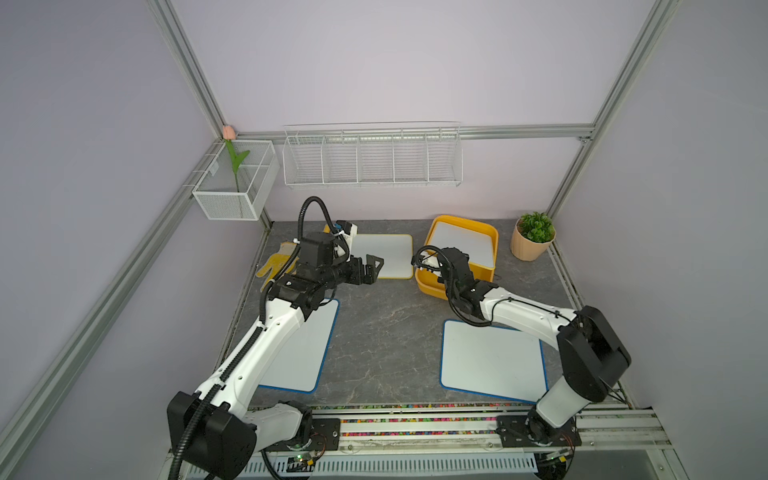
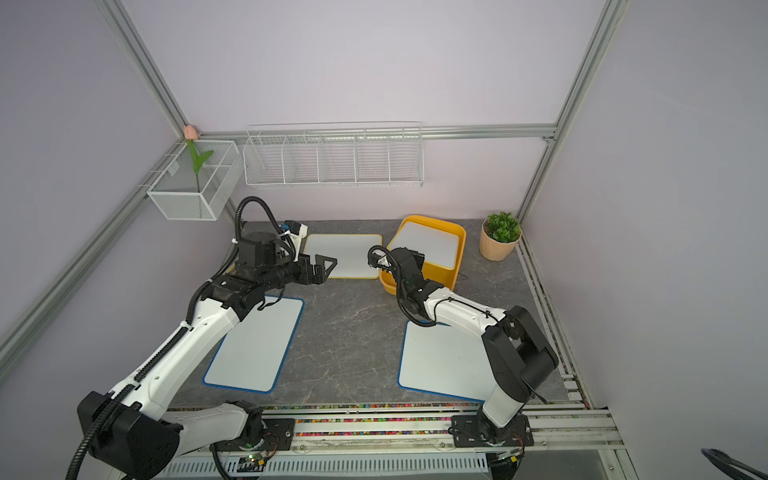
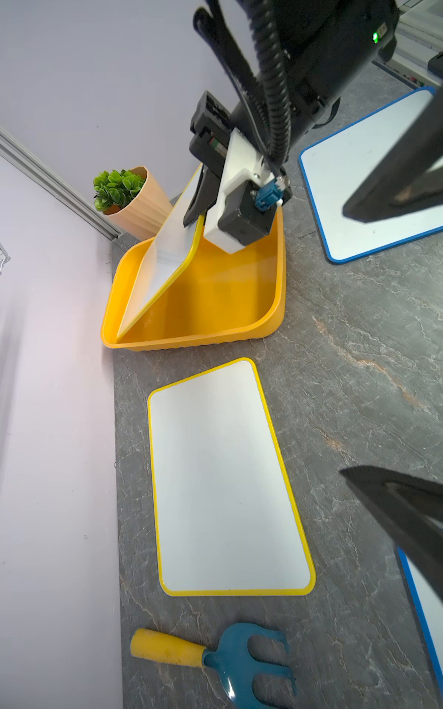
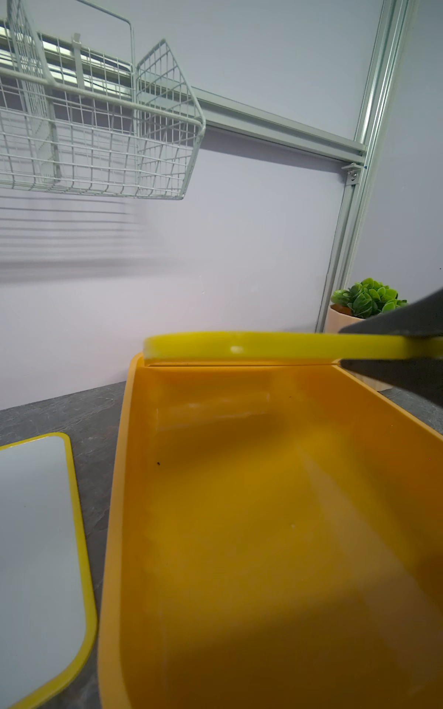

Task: Put the whiteboard into the storage box
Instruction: Place the whiteboard in the storage box.

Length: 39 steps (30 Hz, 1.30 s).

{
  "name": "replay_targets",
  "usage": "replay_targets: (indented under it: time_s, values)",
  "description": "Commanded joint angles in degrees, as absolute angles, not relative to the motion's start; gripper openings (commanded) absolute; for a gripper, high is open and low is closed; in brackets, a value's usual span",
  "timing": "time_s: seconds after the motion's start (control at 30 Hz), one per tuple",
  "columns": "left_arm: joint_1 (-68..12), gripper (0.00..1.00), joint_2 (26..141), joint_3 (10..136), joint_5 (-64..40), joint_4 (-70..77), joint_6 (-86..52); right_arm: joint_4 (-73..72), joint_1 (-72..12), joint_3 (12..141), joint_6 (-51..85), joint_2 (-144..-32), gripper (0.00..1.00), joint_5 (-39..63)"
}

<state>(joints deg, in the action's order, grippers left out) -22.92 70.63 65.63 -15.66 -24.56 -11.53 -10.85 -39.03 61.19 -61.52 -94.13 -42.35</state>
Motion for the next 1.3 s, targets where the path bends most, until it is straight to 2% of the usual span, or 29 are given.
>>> replay_targets:
  time_s: [0.0, 0.5, 0.87, 1.03, 1.27]
  values:
    - [-23.1, 1.00, 70.7, 65.0, -15.4, -23.8, -11.6, -13.7, -38.7, 60.4, -62.4, -91.6, 0.06, -43.7]
    - [-22.9, 1.00, 71.1, 64.0, -14.4, -23.3, -12.1, -14.2, -38.1, 59.8, -61.7, -95.0, 0.07, -41.5]
    - [-22.4, 1.00, 70.6, 63.3, -14.9, -22.8, -13.0, -13.6, -37.0, 60.0, -60.0, -97.6, 0.11, -39.6]
    - [-22.3, 1.00, 70.7, 63.3, -15.5, -22.2, -13.6, -12.7, -36.3, 60.1, -58.6, -98.6, 0.20, -38.5]
    - [-22.1, 1.00, 70.7, 62.6, -16.5, -21.4, -14.5, -9.7, -36.3, 60.0, -55.0, -98.9, 0.43, -37.3]
